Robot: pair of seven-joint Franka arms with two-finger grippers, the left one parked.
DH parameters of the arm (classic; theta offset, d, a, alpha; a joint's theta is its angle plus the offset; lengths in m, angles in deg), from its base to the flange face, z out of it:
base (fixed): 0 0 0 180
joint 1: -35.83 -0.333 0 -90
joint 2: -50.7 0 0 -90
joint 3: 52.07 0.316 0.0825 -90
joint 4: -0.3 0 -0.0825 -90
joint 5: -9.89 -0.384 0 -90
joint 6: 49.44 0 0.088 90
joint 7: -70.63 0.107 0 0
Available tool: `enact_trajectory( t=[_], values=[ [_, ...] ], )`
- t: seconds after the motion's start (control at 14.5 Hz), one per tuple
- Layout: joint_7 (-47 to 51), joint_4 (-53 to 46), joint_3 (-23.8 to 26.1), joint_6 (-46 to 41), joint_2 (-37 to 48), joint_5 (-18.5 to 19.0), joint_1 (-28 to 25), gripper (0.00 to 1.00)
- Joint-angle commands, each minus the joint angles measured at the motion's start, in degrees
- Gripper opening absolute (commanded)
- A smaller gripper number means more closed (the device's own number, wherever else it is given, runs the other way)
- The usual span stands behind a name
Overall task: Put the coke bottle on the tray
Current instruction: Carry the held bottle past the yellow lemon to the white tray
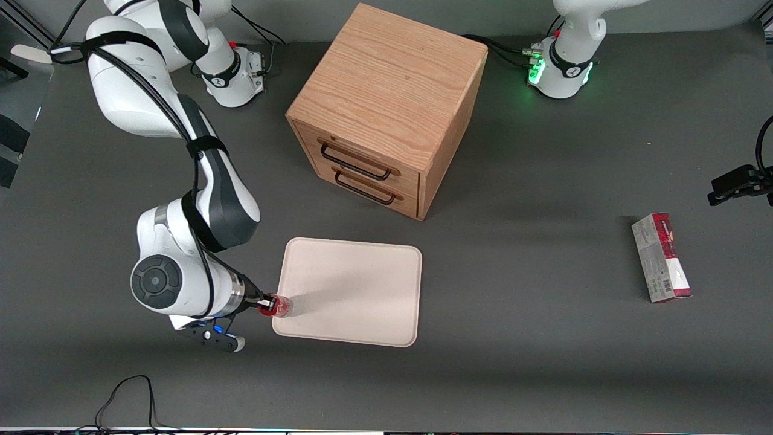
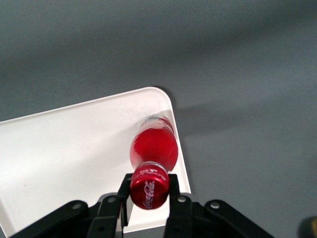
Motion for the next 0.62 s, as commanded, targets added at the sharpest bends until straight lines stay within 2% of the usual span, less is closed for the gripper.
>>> enact_trajectory(
  t=[0.0,0.14,0.21,0.28,0.35,0.55],
  values=[
    [1.66,-2.21,0.00,0.62,-1.41,1.14,-0.50,0.00],
    [1.75,-2.21,0.08,0.71,-1.49,1.05,-0.50,0.02],
    [1.75,-2.13,0.08,0.71,-1.49,1.05,-0.50,0.22],
    [1.75,-2.13,0.08,0.71,-1.49,1.05,-0.50,0.66],
    [1.66,-2.13,0.00,0.71,-1.67,1.14,-0.58,1.00],
    [1.66,-2.13,0.00,0.71,-1.50,1.14,-0.76,1.00]
  ],
)
